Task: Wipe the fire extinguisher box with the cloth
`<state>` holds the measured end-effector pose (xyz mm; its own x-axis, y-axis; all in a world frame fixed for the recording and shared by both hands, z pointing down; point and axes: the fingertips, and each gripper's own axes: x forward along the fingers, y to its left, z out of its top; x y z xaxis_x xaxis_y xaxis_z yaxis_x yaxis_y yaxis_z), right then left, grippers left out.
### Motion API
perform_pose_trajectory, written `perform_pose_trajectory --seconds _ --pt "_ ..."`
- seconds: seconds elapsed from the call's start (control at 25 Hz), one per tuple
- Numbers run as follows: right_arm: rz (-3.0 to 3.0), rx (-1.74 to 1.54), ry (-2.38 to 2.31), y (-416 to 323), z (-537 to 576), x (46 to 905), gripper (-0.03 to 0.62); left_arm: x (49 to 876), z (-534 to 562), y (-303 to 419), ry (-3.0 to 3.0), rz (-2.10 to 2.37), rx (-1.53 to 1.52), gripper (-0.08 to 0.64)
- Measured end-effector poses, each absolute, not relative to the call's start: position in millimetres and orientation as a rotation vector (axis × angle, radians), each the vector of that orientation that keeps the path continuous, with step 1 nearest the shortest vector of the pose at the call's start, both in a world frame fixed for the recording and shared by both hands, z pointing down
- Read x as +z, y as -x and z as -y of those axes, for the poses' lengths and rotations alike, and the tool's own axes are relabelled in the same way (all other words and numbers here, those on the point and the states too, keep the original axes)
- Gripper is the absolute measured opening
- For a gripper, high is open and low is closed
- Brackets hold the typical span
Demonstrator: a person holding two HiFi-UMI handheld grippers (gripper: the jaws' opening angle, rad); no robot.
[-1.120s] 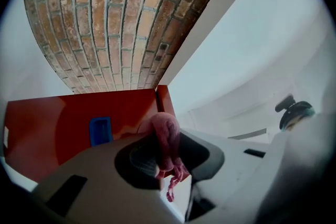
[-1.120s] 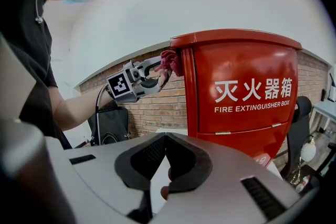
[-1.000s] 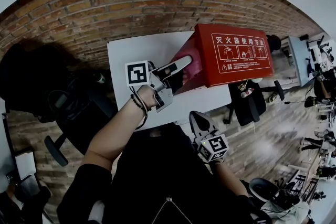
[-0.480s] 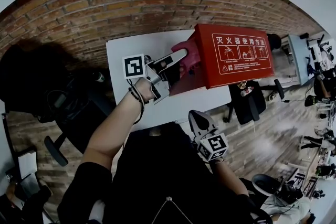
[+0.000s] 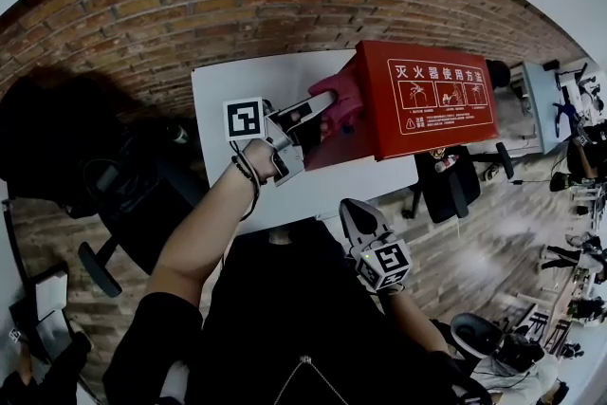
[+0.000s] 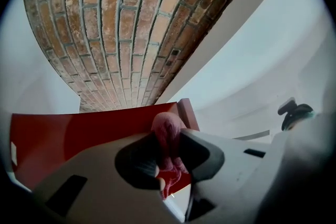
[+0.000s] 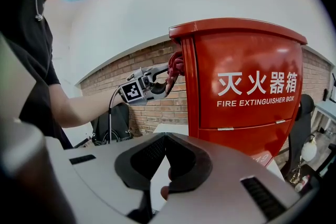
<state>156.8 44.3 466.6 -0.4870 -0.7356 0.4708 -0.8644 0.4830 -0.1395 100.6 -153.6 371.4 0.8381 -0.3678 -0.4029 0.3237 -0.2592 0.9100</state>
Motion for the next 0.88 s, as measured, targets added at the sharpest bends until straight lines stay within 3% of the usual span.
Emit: perform_pose_trajectory --seconds 0.88 --pt "2.363 0.516 -1.325 -154 -45 473 0.018 417 152 -103 -1.68 0.04 -0.58 0.107"
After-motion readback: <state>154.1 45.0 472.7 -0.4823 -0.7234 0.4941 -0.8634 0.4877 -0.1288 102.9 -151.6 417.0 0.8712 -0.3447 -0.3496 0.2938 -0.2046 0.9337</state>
